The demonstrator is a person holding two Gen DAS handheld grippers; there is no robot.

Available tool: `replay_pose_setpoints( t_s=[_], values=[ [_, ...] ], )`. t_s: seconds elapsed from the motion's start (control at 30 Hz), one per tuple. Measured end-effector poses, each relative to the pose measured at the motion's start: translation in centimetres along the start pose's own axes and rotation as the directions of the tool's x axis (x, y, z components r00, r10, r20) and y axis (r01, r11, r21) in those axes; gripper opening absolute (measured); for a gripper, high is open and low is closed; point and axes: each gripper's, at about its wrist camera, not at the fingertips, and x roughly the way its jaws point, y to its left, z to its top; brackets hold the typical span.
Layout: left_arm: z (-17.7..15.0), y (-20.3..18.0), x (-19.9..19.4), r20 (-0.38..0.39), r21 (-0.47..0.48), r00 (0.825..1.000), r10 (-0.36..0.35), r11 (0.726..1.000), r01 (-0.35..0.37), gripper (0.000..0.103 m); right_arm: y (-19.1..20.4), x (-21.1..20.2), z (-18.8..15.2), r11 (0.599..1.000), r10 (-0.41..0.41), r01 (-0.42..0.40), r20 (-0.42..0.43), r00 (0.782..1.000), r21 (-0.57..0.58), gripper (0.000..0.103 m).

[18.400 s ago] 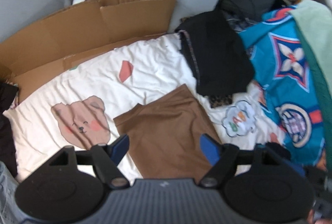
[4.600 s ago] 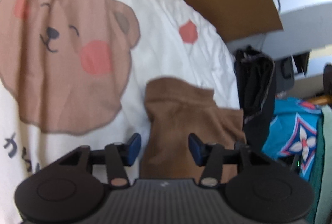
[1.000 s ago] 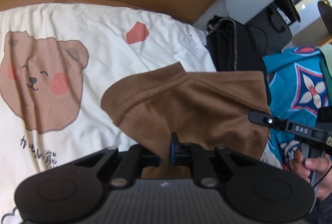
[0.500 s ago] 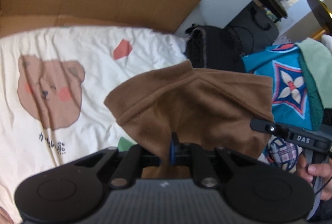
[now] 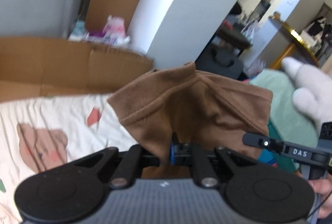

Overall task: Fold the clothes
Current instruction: 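Lift the pinched brown shirt upward with both grippers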

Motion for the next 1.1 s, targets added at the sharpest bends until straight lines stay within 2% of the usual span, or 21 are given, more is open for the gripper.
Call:
replay_pose_setpoints(
  t_s=[0.17, 0.33, 0.57, 0.7, 0.9, 1.1],
  values=[
    [2.6, -4.2, -3.1, 0.061, 0.067, 0.997, -0.041, 0.997, 0.037, 0.008, 2.8, -4.4, 3.3, 0.998, -0.039, 0.044, 0.098, 0.994, -0.049, 0.013],
    [4.7, -7.3, -5.7, 0.091, 0.110, 0.994, -0.056, 0.993, 0.046, 0.008, 4.3, -8.0, 4.9, 0.995, -0.062, 0.073, 0.165, 0.984, -0.064, 0.013],
    [4.8, -10.1, -7.5, 0.092, 0.160, 0.995, -0.049, 0.986, 0.033, 0.008, 4.6, -10.7, 5.3, 0.995, -0.057, 0.074, 0.221, 0.974, -0.066, 0.013],
    [4.6, -11.2, -7.4, 0.095, 0.176, 0.995, -0.041, 0.984, 0.023, 0.008, 4.3, -11.2, 4.9, 0.995, -0.056, 0.075, 0.235, 0.970, -0.072, 0.013],
    [4.5, -11.6, -6.1, 0.097, 0.142, 0.994, -0.053, 0.989, 0.039, 0.008, 2.7, -11.3, 4.3, 0.994, -0.063, 0.082, 0.246, 0.967, -0.066, 0.013],
    [4.6, -12.3, -3.4, 0.066, 0.182, 0.995, -0.070, 0.982, 0.057, 0.008, 0.3, -10.4, 4.3, 0.994, -0.094, 0.106, 0.245, 0.965, -0.040, 0.013]
  ],
)
